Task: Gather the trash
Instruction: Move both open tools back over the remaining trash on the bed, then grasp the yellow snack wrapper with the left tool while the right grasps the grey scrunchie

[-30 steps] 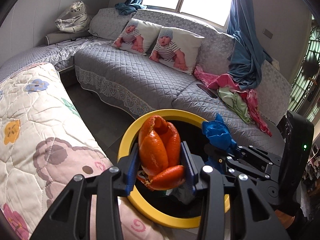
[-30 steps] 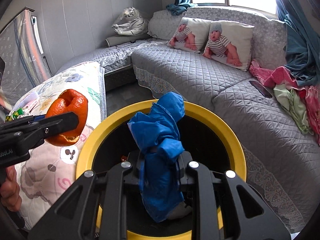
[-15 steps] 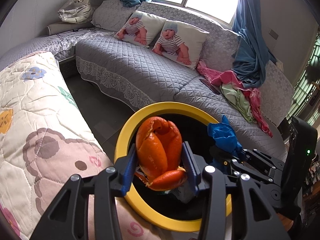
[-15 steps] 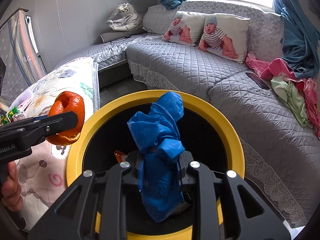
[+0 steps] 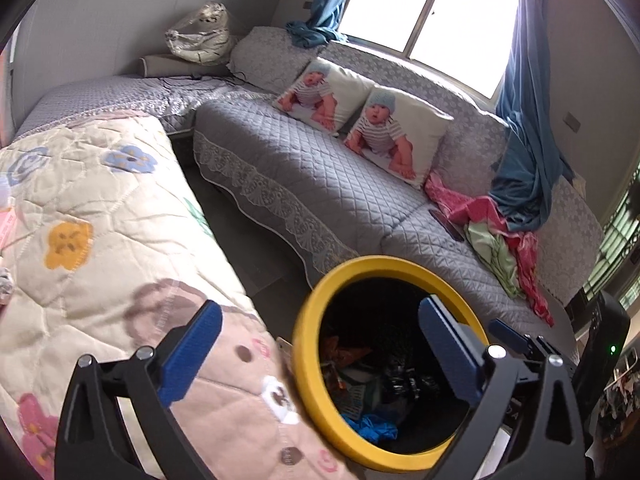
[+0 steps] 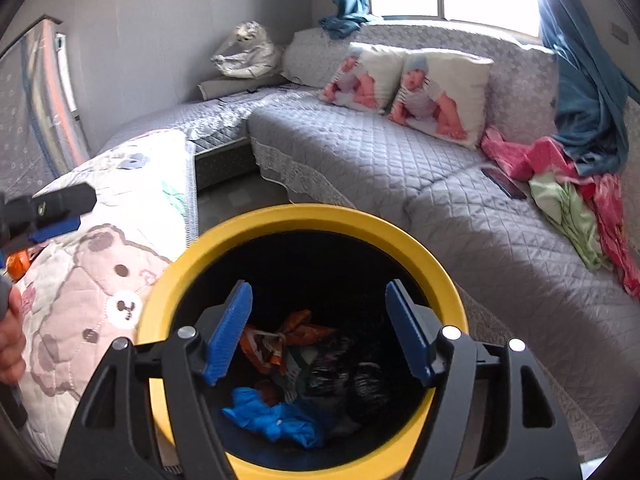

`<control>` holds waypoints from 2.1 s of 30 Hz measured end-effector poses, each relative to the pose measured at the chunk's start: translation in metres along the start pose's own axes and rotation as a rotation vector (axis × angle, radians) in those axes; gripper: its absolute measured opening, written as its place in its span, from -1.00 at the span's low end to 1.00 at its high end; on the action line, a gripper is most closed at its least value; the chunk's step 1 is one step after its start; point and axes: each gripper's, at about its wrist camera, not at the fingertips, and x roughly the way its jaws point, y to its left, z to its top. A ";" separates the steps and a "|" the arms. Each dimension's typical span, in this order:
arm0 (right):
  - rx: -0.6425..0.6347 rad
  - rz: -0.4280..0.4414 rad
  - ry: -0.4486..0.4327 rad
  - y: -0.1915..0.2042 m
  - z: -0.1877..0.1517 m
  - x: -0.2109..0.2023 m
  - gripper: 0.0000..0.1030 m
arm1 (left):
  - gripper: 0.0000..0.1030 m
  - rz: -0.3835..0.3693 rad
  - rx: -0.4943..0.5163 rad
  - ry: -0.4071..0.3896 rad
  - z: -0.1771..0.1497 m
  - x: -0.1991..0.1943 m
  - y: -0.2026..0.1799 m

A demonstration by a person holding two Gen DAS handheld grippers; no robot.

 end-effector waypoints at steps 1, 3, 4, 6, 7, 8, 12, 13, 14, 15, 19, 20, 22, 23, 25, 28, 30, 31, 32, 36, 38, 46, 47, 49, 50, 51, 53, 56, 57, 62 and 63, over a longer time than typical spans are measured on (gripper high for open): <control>-0.013 0.007 -0.008 0.005 0.002 -0.001 0.30 | 0.85 0.011 0.000 -0.011 0.003 -0.005 0.006; -0.041 0.034 -0.022 0.018 0.007 -0.003 0.32 | 0.85 0.041 0.006 -0.035 0.009 -0.017 0.018; -0.052 0.047 -0.028 0.025 0.010 -0.004 0.34 | 0.85 0.060 0.009 -0.048 0.011 -0.024 0.026; -0.079 0.073 -0.038 0.041 0.016 -0.003 0.34 | 0.85 0.097 0.008 -0.072 0.016 -0.038 0.044; -0.092 0.088 -0.041 0.050 0.019 -0.003 0.34 | 0.85 0.112 0.005 -0.080 0.018 -0.045 0.051; -0.108 0.106 -0.043 0.059 0.022 -0.003 0.34 | 0.85 0.137 0.000 -0.091 0.020 -0.054 0.063; -0.180 0.189 -0.055 0.105 0.035 0.000 0.34 | 0.85 0.203 -0.016 -0.128 0.022 -0.084 0.103; -0.198 0.209 -0.058 0.117 0.037 0.000 0.34 | 0.85 0.219 -0.020 -0.135 0.021 -0.092 0.113; -0.219 0.236 -0.066 0.131 0.040 0.001 0.34 | 0.85 0.229 -0.023 -0.141 0.020 -0.100 0.122; -0.238 0.257 -0.071 0.142 0.042 0.001 0.34 | 0.85 0.239 -0.023 -0.146 0.019 -0.109 0.131; -0.318 0.359 -0.081 0.196 0.049 0.004 0.34 | 0.85 0.289 -0.004 -0.172 0.012 -0.142 0.166; -0.340 0.388 -0.084 0.210 0.051 0.005 0.34 | 0.85 0.305 -0.006 -0.177 0.010 -0.151 0.177; -0.382 0.416 -0.090 0.233 0.053 0.006 0.34 | 0.85 0.319 -0.022 -0.184 0.006 -0.165 0.197; -0.401 0.428 -0.094 0.243 0.054 0.007 0.34 | 0.85 0.328 -0.037 -0.186 0.002 -0.172 0.209; -0.436 0.461 -0.093 0.265 0.057 0.010 0.34 | 0.85 0.335 -0.063 -0.189 -0.003 -0.180 0.226; -0.480 0.495 -0.088 0.291 0.058 0.016 0.34 | 0.85 0.333 -0.098 -0.183 -0.012 -0.187 0.247; -0.507 0.507 -0.076 0.308 0.057 0.023 0.34 | 0.85 0.326 -0.104 -0.174 -0.017 -0.187 0.256; -0.517 0.515 -0.068 0.314 0.057 0.027 0.34 | 0.85 0.319 -0.105 -0.168 -0.019 -0.187 0.260; -0.527 0.527 -0.057 0.321 0.056 0.031 0.34 | 0.85 0.316 -0.103 -0.161 -0.020 -0.185 0.261; -0.572 0.561 -0.016 0.344 0.054 0.046 0.25 | 0.85 0.309 -0.102 -0.131 -0.025 -0.174 0.269; -0.585 0.575 0.008 0.351 0.052 0.052 0.22 | 0.85 0.299 -0.111 -0.119 -0.026 -0.170 0.273; -0.637 0.659 0.093 0.375 0.051 0.071 0.07 | 0.85 0.284 -0.128 -0.078 -0.023 -0.152 0.289; -0.649 0.672 0.097 0.379 0.050 0.071 0.06 | 0.84 0.287 -0.130 -0.073 -0.022 -0.149 0.291; -0.669 0.672 0.100 0.384 0.049 0.072 -0.01 | 0.83 0.289 -0.148 -0.069 -0.022 -0.146 0.297; -0.674 0.680 0.109 0.386 0.049 0.074 -0.02 | 0.83 0.282 -0.167 -0.065 -0.021 -0.144 0.302; -0.676 0.689 0.127 0.389 0.049 0.077 -0.02 | 0.82 0.278 -0.183 -0.062 -0.021 -0.143 0.306; -0.686 0.687 0.155 0.395 0.049 0.086 -0.06 | 0.80 0.288 -0.202 -0.051 -0.020 -0.140 0.312; -0.690 0.699 0.204 0.402 0.048 0.099 -0.11 | 0.72 0.287 -0.209 -0.036 -0.016 -0.133 0.319; -0.694 0.702 0.206 0.403 0.048 0.100 -0.11 | 0.68 0.292 -0.207 -0.031 -0.016 -0.131 0.319; -0.730 0.690 0.184 0.412 0.051 0.097 -0.12 | 0.39 0.301 -0.209 0.012 -0.009 -0.114 0.327; -0.736 0.688 0.185 0.415 0.051 0.097 -0.13 | 0.33 0.308 -0.205 0.019 -0.009 -0.112 0.327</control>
